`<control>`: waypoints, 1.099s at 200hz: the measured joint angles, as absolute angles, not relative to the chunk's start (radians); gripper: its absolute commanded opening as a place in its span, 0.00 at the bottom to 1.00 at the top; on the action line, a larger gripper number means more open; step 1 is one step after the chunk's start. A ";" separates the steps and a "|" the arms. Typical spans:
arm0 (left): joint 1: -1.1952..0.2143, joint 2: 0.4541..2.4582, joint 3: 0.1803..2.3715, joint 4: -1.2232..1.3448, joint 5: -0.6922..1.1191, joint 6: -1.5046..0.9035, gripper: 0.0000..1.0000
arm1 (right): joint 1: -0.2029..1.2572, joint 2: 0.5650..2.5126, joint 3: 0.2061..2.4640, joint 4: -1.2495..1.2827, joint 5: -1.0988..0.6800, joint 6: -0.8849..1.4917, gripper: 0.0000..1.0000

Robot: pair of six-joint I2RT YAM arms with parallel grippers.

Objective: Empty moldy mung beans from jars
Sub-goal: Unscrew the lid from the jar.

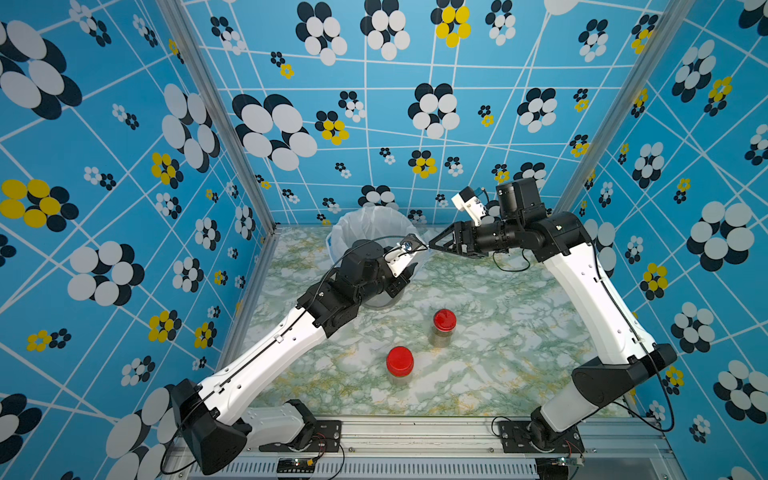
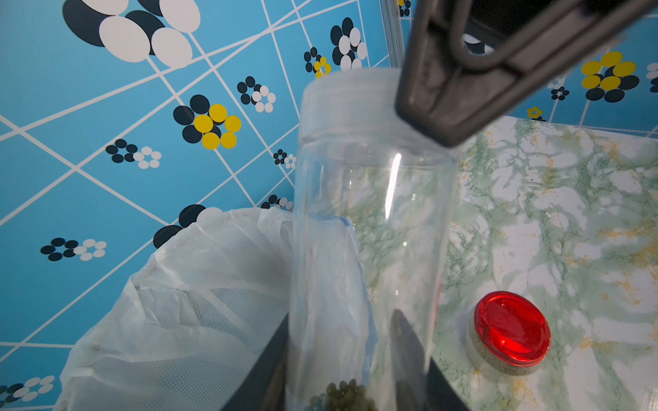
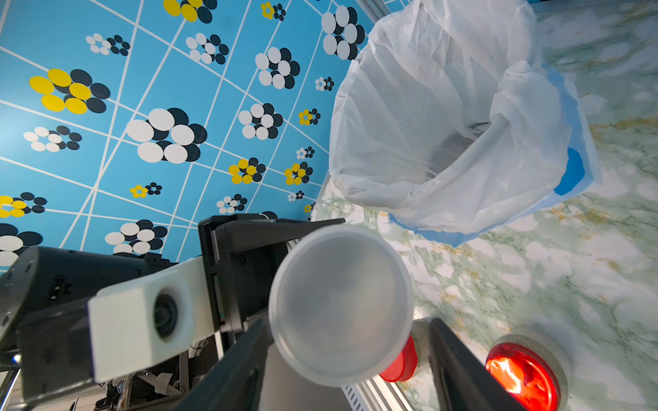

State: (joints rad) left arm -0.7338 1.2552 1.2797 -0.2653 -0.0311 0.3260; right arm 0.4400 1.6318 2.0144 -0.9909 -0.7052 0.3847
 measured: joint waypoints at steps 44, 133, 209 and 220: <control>-0.736 1.255 1.285 -0.265 -0.031 0.326 0.14 | 0.440 1.634 2.016 -0.976 -0.725 0.402 0.57; -0.737 1.255 1.292 -0.262 -0.042 0.321 0.14 | 0.438 1.652 2.049 -1.012 -0.758 0.382 0.69; -0.742 1.255 1.293 -0.258 -0.035 0.326 0.14 | 0.434 1.662 2.075 -0.995 -0.738 0.400 0.58; -0.742 1.255 1.293 -0.258 -0.035 0.326 0.14 | 0.434 1.663 2.077 -0.995 -0.738 0.400 0.59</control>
